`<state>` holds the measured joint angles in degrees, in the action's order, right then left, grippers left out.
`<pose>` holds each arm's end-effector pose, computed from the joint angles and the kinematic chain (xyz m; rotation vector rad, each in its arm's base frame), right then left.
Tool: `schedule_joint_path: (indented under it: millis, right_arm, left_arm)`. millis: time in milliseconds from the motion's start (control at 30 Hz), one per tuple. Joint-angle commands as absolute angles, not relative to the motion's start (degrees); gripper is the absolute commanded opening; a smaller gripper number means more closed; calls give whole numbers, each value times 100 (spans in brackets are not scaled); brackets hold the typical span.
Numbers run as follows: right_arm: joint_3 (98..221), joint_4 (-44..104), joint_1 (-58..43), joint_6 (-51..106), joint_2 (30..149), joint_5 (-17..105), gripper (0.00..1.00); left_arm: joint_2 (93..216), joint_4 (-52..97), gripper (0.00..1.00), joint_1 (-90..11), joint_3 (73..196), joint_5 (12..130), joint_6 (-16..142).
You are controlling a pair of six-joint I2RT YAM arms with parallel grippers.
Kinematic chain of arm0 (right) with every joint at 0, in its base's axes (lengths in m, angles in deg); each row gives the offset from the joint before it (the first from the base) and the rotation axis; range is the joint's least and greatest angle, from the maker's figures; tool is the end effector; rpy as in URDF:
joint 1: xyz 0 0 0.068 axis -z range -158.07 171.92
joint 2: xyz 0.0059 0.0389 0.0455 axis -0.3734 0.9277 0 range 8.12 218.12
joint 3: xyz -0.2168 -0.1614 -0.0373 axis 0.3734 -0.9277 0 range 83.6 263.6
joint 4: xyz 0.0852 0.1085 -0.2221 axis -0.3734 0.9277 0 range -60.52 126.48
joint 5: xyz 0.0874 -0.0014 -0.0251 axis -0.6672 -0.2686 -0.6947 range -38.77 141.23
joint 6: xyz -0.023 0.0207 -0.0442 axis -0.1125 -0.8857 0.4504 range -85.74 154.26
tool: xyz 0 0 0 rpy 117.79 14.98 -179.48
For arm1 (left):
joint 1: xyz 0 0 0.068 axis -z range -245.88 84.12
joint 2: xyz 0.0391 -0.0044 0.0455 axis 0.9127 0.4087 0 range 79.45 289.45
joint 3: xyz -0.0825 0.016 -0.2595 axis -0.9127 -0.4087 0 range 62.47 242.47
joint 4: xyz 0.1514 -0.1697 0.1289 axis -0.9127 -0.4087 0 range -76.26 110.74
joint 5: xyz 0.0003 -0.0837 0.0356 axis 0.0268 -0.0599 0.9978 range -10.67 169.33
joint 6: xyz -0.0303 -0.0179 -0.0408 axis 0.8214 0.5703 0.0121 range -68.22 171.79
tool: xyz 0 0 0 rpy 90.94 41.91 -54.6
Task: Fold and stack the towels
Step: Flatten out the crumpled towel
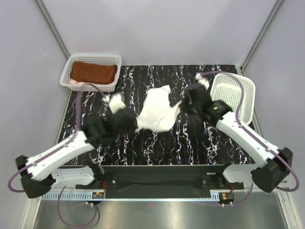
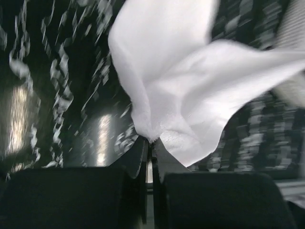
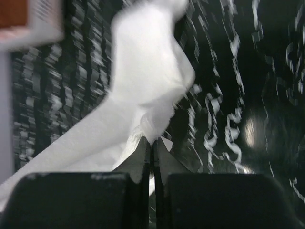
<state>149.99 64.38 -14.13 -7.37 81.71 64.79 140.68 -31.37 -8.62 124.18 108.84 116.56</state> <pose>0.2286 0.1561 0.3228 0.2348 2.3067 0.4308 0.1244 -0.1609 0.3247 -0.3688 2.3303 -0.4154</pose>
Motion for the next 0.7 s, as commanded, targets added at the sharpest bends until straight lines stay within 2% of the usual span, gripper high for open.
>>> schedule_joint_path:
  millis: [0, 100, 233, 300, 467, 667]
  right_arm:
    - [16724, 6552, -1350, 515, 7378, 7092, 0]
    - [17701, 6081, -1350, 1122, 7071, 6636, 0]
    - [17800, 4884, -1358, 1448, 6360, 5670, 0]
    - [17808, 4514, -1358, 1361, 5999, 5572, 0]
    - [17843, 4320, -1367, 948, 5542, 5510, 0]
    - [17984, 4530, -1367, 736, 5593, 5553, 0]
  left_arm:
    - [13701, -3068, 0, -1033, 14670, 11642, 10006]
    - [13781, -2245, 0, -1042, 15691, 11020, 9329]
    - [13755, -1548, 0, -1033, 16327, 10106, 9388]
    - [13667, -1198, 0, -1033, 16424, 9885, 9502]
    - [13517, -317, 0, -1033, 16476, 9076, 9792]
    - [13939, -614, 0, -1033, 17152, 8847, 9741]
